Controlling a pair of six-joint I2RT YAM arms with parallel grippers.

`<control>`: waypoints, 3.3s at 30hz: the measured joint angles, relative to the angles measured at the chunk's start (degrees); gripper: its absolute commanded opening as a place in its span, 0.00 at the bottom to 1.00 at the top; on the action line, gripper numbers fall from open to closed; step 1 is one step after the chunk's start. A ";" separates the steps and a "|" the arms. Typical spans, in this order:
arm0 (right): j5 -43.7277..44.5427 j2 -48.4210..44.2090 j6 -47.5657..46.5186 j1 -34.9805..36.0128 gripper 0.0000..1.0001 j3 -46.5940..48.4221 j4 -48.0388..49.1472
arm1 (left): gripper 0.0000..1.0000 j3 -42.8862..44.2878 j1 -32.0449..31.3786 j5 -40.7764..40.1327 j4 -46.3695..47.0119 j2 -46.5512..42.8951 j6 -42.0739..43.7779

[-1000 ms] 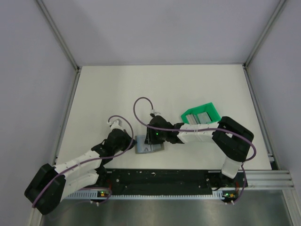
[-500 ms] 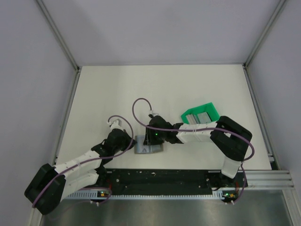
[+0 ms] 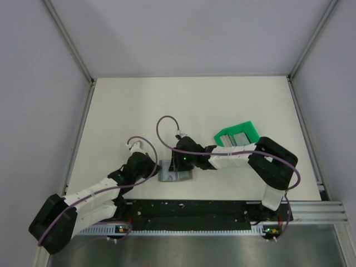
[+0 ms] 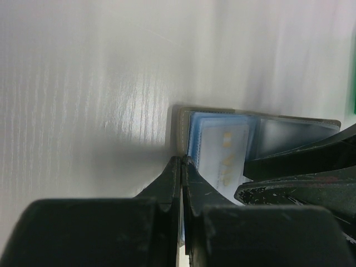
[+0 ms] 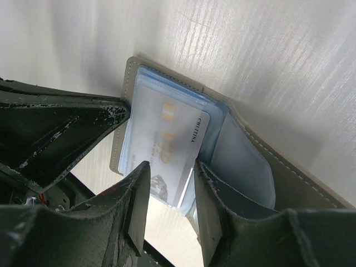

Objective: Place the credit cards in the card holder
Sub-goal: Insert the credit card into the card holder, then pick up the credit card from the storage box.

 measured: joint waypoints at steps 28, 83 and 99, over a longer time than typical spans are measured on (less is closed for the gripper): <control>2.73 -8.76 -2.93 -6.08 0.41 1.01 -18.86 | 0.00 2.80 -0.07 1.40 -9.90 -3.45 -7.91; -3.04 -12.90 -29.16 -43.95 0.56 3.98 -26.18 | 0.00 9.05 -0.07 0.96 -17.53 -5.22 -6.16; -15.32 -10.19 -31.67 -44.15 0.56 1.73 -22.32 | 0.00 9.05 -0.07 1.01 -17.51 -5.22 -5.99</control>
